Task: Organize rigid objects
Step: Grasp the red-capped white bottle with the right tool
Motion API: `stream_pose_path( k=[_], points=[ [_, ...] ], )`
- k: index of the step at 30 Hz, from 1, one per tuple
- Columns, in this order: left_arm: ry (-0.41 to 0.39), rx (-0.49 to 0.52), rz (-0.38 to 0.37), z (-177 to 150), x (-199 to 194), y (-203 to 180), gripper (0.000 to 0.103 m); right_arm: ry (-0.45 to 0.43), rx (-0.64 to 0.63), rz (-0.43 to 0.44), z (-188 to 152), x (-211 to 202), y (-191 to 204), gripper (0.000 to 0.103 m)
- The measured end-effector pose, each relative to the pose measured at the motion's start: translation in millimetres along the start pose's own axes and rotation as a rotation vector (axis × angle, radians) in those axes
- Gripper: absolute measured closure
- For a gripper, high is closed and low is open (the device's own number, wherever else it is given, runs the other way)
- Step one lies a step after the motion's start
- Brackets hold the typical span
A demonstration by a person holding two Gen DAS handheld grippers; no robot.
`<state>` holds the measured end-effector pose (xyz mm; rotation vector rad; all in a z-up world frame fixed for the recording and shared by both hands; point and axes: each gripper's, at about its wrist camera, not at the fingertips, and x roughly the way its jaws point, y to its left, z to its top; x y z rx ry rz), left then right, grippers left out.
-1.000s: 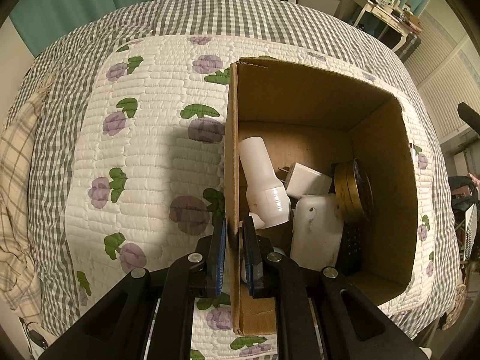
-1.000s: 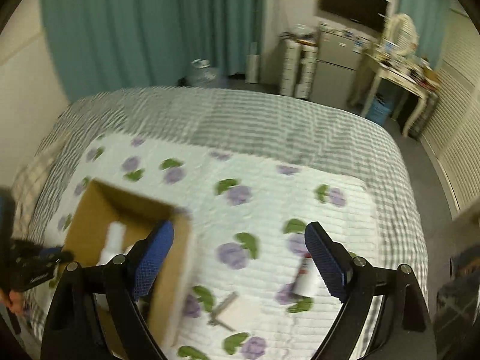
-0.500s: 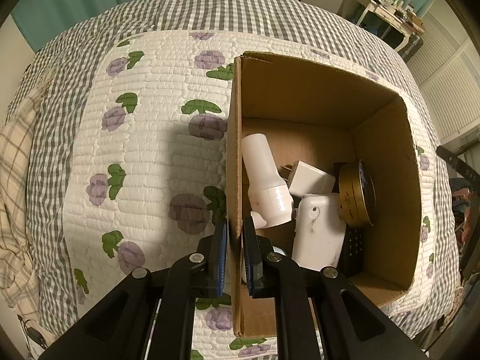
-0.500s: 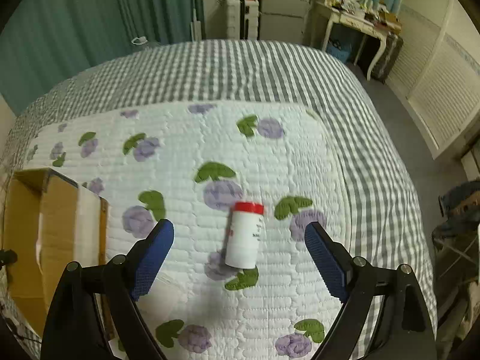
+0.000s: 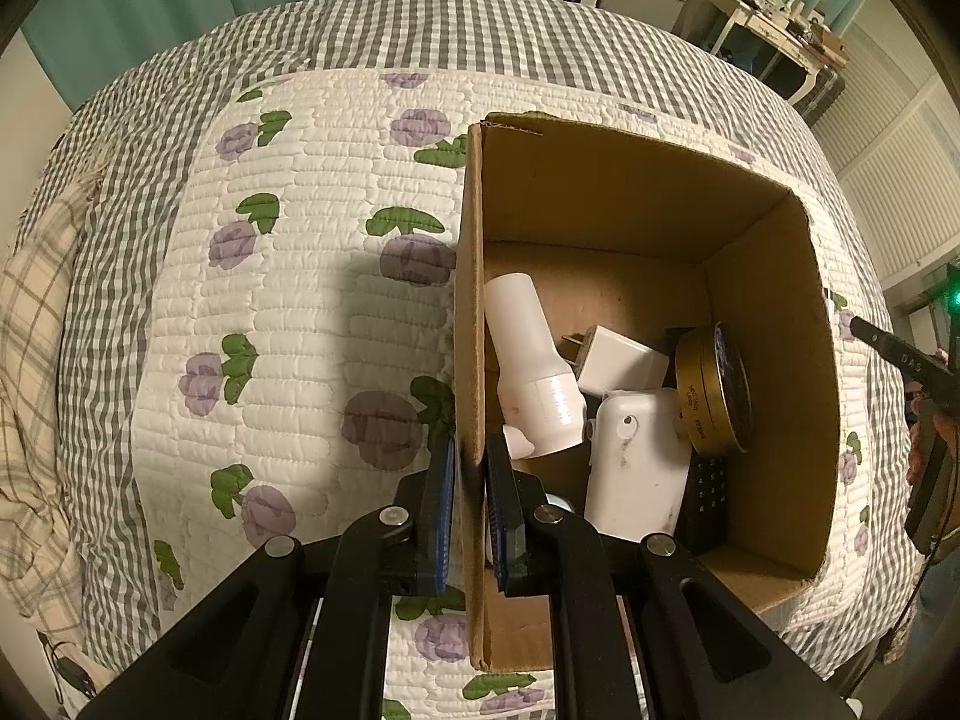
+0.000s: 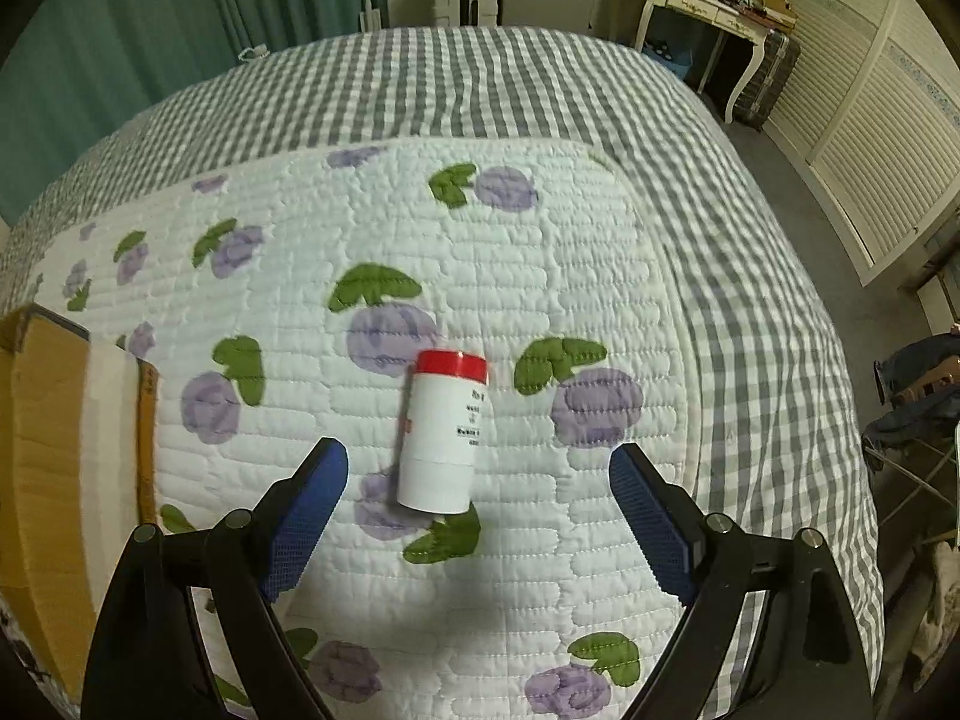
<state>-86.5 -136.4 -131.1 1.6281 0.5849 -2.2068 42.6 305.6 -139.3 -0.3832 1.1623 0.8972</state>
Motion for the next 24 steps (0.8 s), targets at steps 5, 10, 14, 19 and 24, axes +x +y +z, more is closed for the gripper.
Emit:
stream_pose_path(
  k=[5,10,14,19,24],
  points=[
    [0.002,-0.002,0.001,-0.2,-0.4,-2.0,0.093,0.046,-0.001,0.019,-4.2,22.1,0.4,0.024],
    [0.004,-0.019,-0.001,2.0,0.9,-1.0,0.093,0.084,-0.003,0.046,-5.1,40.7,5.5,0.038],
    [0.009,-0.036,-0.004,3.8,1.8,-0.1,0.093,0.098,-0.001,0.053,-3.1,49.7,9.7,0.045],
    [0.007,-0.032,-0.005,4.7,1.2,-0.7,0.093,0.121,-0.002,0.061,-3.9,60.7,16.5,0.054],
    [0.0,-0.03,-0.006,6.6,-0.4,-0.1,0.093,0.125,0.008,0.0,-7.6,61.6,19.1,0.065]
  ],
)
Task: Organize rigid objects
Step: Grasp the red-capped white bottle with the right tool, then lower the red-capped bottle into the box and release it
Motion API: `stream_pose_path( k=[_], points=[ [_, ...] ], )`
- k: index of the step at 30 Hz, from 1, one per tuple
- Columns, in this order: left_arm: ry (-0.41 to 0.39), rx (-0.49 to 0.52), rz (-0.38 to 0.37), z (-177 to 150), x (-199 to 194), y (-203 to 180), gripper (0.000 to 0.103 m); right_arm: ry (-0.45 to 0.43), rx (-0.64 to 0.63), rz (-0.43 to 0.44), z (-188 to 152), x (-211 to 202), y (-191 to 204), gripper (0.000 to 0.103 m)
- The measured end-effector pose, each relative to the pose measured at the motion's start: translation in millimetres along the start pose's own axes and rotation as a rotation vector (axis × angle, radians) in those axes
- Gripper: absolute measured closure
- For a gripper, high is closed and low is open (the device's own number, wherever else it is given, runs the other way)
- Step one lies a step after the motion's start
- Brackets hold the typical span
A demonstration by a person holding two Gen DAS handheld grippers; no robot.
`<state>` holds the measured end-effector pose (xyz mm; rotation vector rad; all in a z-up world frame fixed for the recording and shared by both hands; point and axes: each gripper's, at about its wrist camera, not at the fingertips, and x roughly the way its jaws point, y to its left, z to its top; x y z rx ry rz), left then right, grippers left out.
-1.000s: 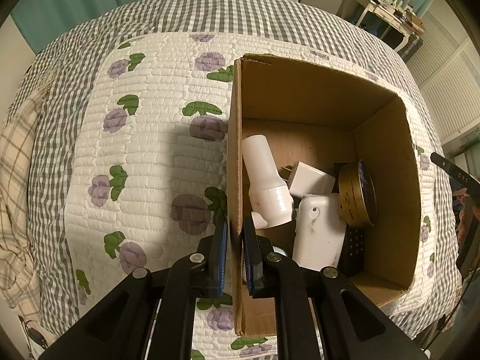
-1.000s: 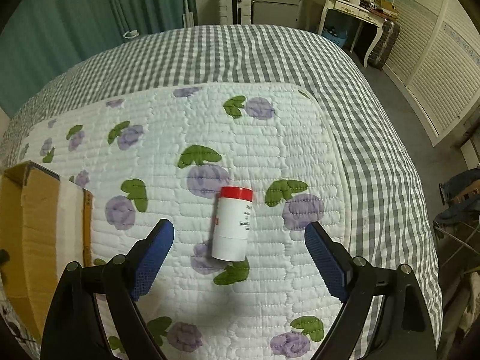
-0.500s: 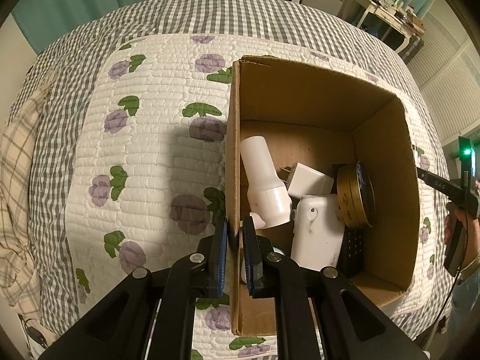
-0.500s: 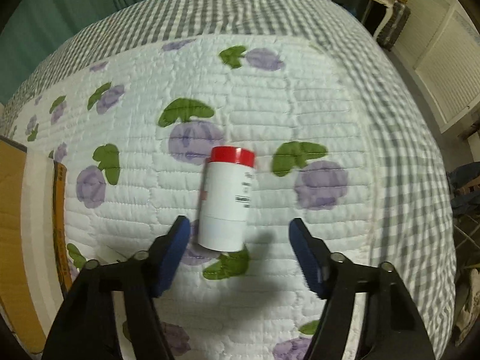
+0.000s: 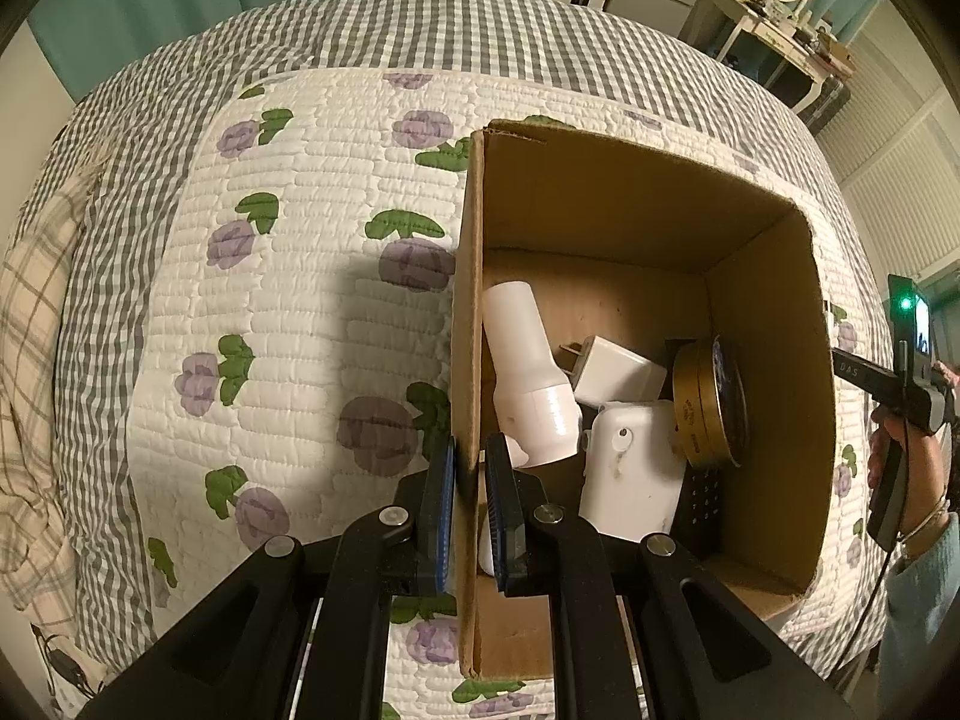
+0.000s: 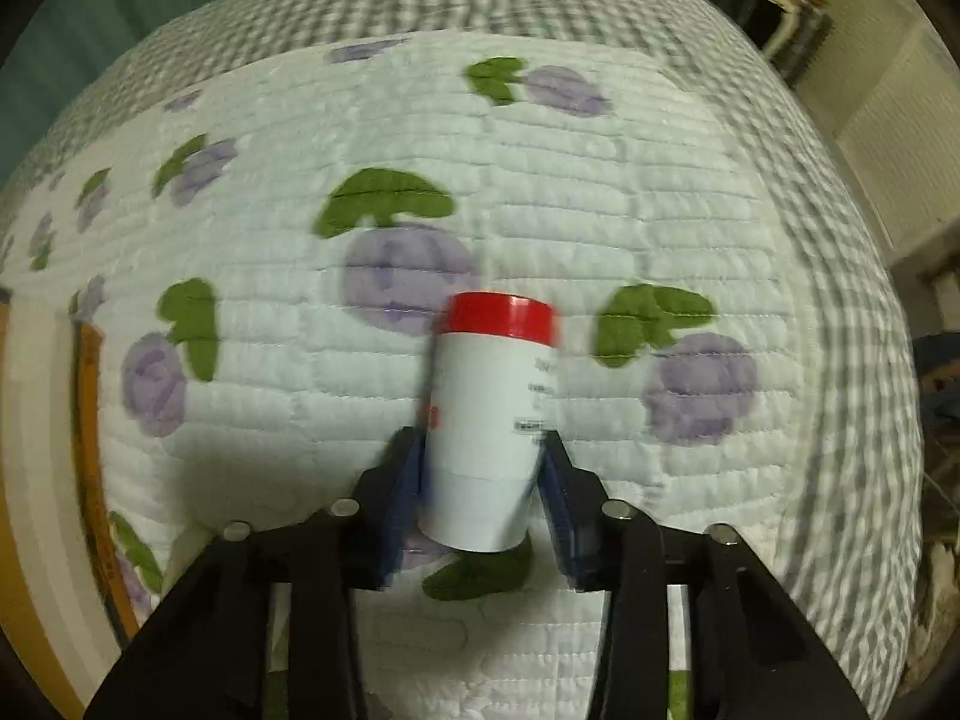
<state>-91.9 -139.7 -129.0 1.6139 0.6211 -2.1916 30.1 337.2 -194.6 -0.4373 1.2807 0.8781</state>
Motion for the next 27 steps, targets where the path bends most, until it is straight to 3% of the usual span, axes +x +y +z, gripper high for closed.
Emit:
stream_pose_path(
  k=[10,15,21,27],
  points=[
    [-0.014,0.017,0.002,-0.9,-2.2,2.7,0.093,-0.05,0.001,0.027,-13.5,-32.2,3.2,0.066],
    [-0.003,0.025,0.008,-3.0,2.1,1.2,0.093,-0.115,-0.054,0.033,-8.5,-71.1,18.3,0.066],
    [-0.006,0.026,0.007,-3.2,0.7,0.6,0.093,-0.235,-0.146,0.122,11.0,-150.9,60.3,0.066],
    [-0.013,0.022,0.005,-2.7,-2.6,1.4,0.093,-0.34,-0.314,0.218,8.4,-220.6,142.1,0.066]
  ],
)
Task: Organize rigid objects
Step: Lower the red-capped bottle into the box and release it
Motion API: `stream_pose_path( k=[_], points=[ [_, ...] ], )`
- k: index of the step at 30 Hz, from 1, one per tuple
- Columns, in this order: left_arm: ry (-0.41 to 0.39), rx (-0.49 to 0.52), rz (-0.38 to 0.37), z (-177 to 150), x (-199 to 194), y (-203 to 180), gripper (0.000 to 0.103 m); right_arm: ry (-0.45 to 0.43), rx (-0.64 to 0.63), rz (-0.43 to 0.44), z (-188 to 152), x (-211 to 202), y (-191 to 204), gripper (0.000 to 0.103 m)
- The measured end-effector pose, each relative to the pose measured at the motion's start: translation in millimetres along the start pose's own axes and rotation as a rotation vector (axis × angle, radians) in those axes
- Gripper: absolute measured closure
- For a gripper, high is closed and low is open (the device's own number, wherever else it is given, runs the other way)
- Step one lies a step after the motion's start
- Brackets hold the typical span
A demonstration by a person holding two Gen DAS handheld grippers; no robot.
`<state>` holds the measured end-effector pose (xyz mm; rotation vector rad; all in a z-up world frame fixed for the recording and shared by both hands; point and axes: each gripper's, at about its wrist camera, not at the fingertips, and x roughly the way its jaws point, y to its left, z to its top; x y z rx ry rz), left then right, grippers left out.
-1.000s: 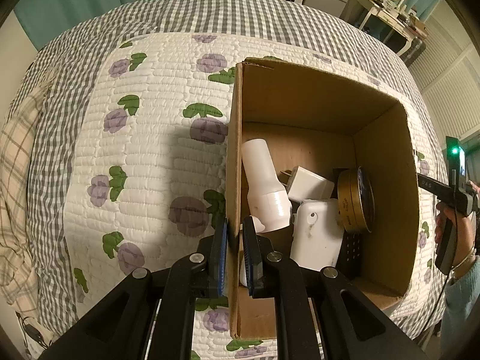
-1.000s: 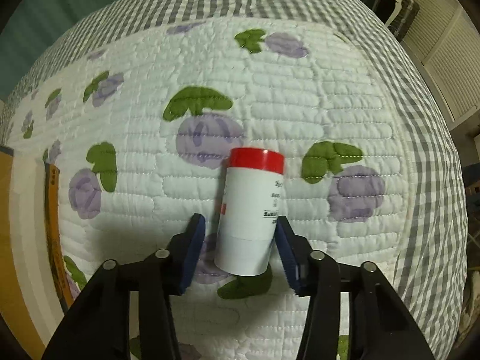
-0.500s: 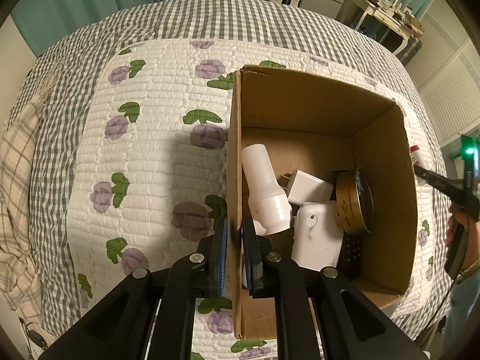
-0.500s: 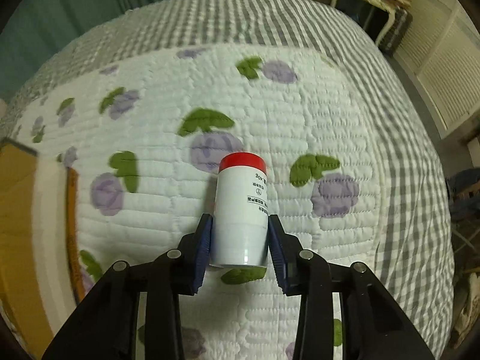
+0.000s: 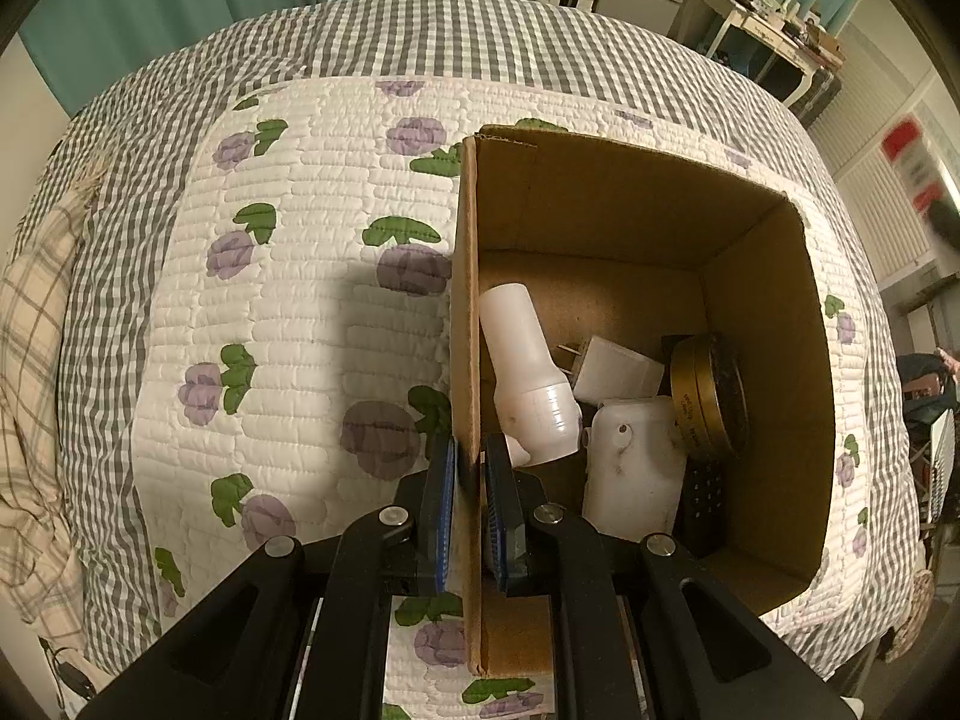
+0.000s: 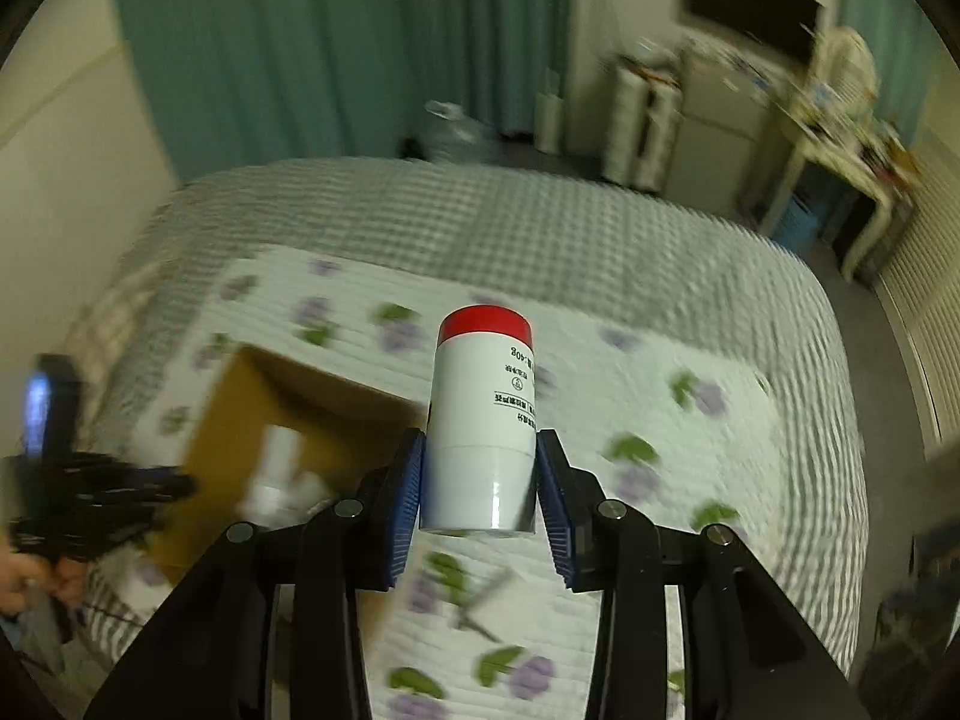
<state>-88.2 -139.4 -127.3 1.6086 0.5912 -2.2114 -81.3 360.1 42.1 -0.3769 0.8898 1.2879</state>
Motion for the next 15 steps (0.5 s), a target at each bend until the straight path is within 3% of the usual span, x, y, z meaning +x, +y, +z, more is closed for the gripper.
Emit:
stream_pose_path(
  k=[6,15],
  points=[
    [-0.001,-0.01,-0.007,0.5,-1.0,2.7,0.093,0.01,-0.106,0.072,0.0,11.5,67.7,0.066],
    [-0.002,-0.004,-0.003,-0.3,0.4,2.5,0.093,0.115,-0.153,0.068,-34.8,62.2,96.2,0.067]
  ],
)
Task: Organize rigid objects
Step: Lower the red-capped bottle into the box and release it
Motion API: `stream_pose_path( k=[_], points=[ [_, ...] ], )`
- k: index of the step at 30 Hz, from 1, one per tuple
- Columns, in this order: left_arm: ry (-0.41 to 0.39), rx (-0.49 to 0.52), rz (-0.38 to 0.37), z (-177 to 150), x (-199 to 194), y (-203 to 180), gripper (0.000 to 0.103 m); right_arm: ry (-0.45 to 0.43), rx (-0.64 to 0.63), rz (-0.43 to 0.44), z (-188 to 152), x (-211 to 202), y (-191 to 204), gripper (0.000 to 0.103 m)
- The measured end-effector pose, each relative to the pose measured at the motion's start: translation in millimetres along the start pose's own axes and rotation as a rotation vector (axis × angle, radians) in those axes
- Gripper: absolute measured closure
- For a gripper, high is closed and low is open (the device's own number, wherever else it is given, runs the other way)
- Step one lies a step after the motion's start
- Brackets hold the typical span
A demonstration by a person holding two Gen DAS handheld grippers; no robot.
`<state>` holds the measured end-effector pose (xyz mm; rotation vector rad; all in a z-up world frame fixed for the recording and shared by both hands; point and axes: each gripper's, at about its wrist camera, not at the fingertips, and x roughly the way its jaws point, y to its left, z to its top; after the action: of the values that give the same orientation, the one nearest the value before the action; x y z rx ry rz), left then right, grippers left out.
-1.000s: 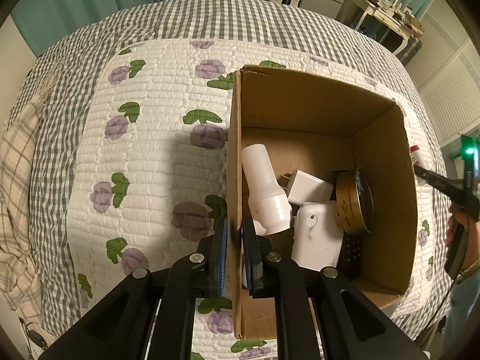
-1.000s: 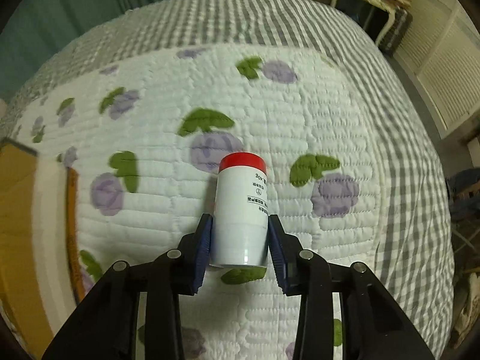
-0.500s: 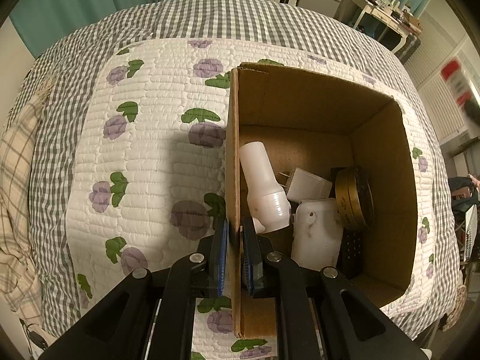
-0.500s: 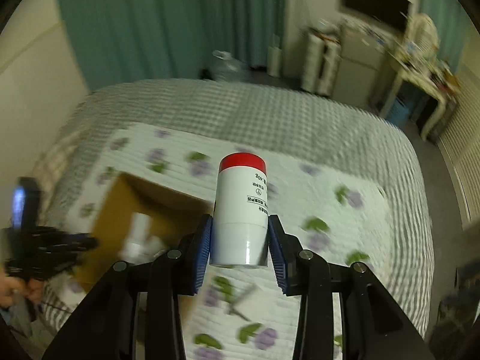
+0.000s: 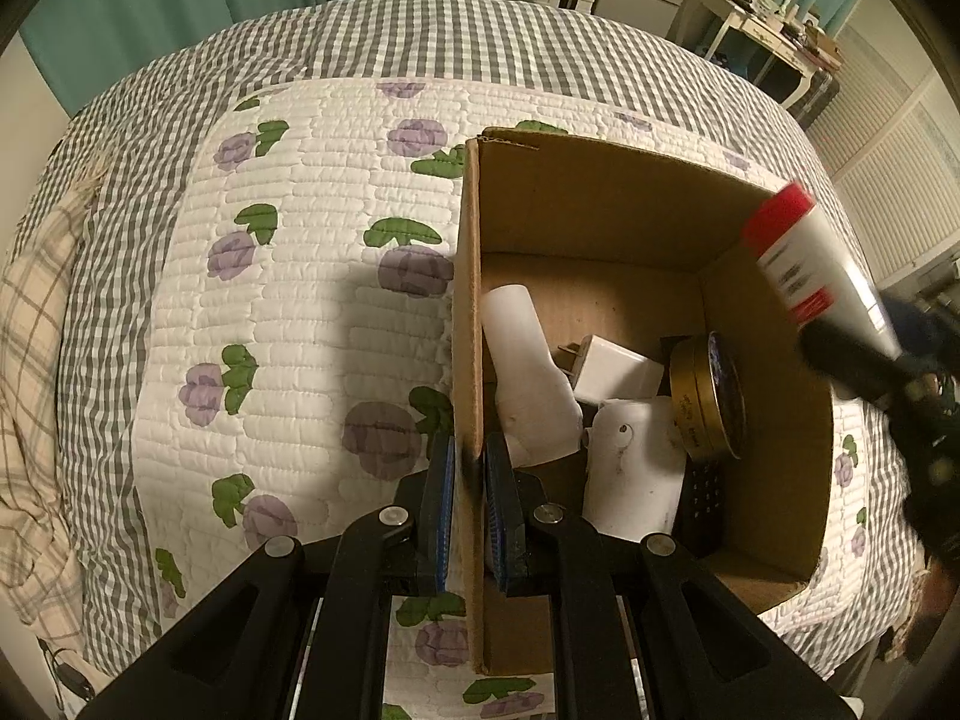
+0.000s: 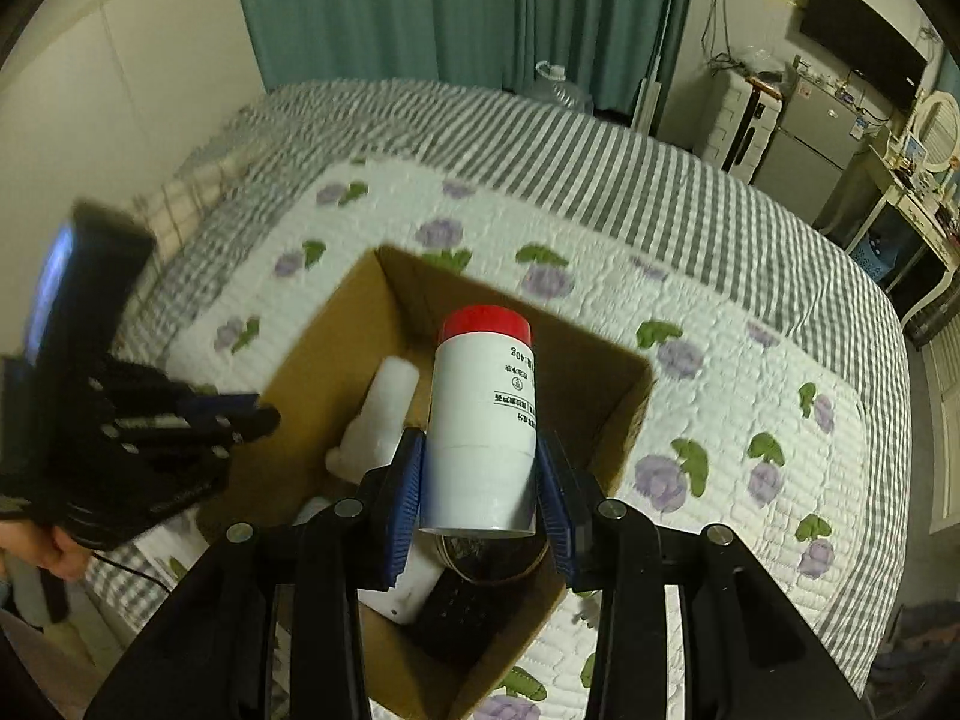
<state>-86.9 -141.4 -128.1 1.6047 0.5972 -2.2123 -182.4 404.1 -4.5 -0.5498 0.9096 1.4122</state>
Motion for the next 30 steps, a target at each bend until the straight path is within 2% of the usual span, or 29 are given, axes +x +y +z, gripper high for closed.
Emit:
stream_pose_path(
  k=[9,18,24,25,27,30],
  points=[
    [0.0,0.001,0.003,-0.5,0.5,0.8,0.093,0.045,-0.029,-0.055,-17.9,28.2,2.7,0.067],
    [0.001,0.001,0.005,-0.5,0.6,1.2,0.093,0.059,0.012,-0.033,-26.1,38.9,-4.8,0.067],
    [0.003,0.001,0.006,-0.3,-0.1,0.1,0.093,0.037,0.071,-0.002,-26.7,36.2,-9.7,0.066],
    [0.003,0.001,0.006,-0.3,-0.2,-0.3,0.093,0.032,0.08,0.002,-26.7,35.0,-10.6,0.063],
    [0.004,0.001,0.007,-0.2,-0.2,-0.6,0.093,0.01,0.092,0.001,-26.1,28.9,-12.4,0.043],
    [0.005,0.002,0.007,-0.5,-0.3,-1.5,0.093,-0.026,0.103,0.002,-24.1,17.2,-13.6,0.041]
  ],
)
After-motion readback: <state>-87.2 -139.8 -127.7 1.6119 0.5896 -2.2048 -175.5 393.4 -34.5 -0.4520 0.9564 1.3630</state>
